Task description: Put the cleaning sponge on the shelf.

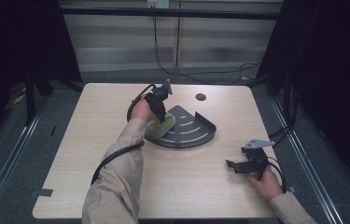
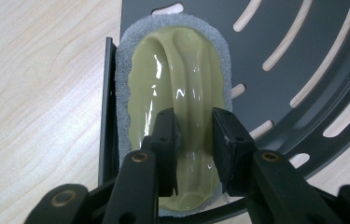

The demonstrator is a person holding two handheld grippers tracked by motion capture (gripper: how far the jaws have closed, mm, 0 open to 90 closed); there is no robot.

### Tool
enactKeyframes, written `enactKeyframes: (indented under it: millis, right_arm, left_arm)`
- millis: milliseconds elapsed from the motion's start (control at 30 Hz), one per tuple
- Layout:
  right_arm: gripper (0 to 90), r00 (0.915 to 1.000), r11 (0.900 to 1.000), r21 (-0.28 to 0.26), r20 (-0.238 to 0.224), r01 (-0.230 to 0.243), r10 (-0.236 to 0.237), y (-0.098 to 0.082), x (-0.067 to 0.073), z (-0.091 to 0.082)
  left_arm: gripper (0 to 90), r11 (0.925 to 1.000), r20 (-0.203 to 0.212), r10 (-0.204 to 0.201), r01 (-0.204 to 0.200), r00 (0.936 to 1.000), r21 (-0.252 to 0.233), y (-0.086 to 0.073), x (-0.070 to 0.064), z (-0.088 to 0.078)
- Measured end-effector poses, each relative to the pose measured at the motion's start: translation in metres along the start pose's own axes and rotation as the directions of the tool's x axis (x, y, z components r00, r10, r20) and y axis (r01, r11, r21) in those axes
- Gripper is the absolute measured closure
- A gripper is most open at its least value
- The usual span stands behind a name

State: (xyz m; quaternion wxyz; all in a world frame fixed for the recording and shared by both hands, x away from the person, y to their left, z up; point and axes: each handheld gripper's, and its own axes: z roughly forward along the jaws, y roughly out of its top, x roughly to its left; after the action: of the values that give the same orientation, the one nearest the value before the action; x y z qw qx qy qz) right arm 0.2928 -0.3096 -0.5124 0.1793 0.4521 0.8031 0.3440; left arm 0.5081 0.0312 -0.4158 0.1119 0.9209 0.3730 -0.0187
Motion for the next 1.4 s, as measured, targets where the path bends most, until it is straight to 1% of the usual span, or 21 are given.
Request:
enactKeyframes:
  millis: [300, 333, 600, 833, 1000, 1133, 1233, 1367, 1400]
  right_arm:
    - [10.4, 1.0000, 1.000, 0.000, 0.000, 0.000, 0.000, 0.0000, 0.0000, 0.0000]
    - [10.4, 1.0000, 1.000, 0.001, 0.003, 0.002, -0.002, 0.0000, 0.0000, -0.0001]
    - [10.4, 1.0000, 1.000, 0.000, 0.001, 0.001, -0.001, 0.0000, -0.0001, 0.0000]
    - [10.4, 1.0000, 1.000, 0.001, 0.002, 0.001, -0.001, 0.0000, 0.0000, 0.0000]
    - [10.4, 1.0000, 1.000, 0.001, 0.001, 0.000, 0.000, 0.0000, 0.0000, -0.0001]
    - [10.4, 1.0000, 1.000, 0.000, 0.000, 0.000, 0.000, 0.0000, 0.0000, 0.0000]
    - [10.4, 1.0000, 1.000, 0.000, 0.000, 0.002, -0.002, 0.0000, -0.0001, 0.0000]
    - [10.4, 1.0000, 1.000, 0.000, 0.000, 0.000, 0.000, 0.0000, 0.0000, 0.0000]
    - [10.4, 1.0000, 1.000, 0.000, 0.000, 0.000, 0.000, 0.0000, 0.0000, 0.0000]
  left_arm:
    - [71.2, 1.0000, -0.005, -0.004, 0.004, 1.0000, 0.004, -0.0019, 0.0013, 0.0023]
    - [71.2, 1.0000, -0.009, 0.002, -0.002, 1.0000, 0.008, -0.0021, 0.0016, 0.0026]
    - [70.6, 0.9998, -0.024, -0.012, 0.013, 0.9996, 0.012, -0.0035, 0.0030, 0.0038]
    - [70.5, 0.9998, -0.029, -0.015, 0.015, 0.9995, 0.014, -0.0038, 0.0034, 0.0034]
    - [70.0, 0.9995, -0.037, -0.016, 0.017, 0.9992, 0.028, -0.0038, 0.0032, 0.0035]
    - [66.2, 0.9991, -0.047, -0.015, 0.017, 0.9988, 0.039, -0.0036, 0.0026, 0.0032]
    - [63.3, 0.9991, -0.056, -0.018, 0.020, 0.9983, 0.038, -0.0039, 0.0027, 0.0023]
    - [54.8, 0.9991, -0.072, -0.017, 0.020, 0.9973, 0.039, -0.0037, 0.0031, 0.0003]
    - [52.9, 0.9990, -0.076, -0.022, 0.025, 0.9968, 0.038, -0.0037, 0.0030, -0.0003]
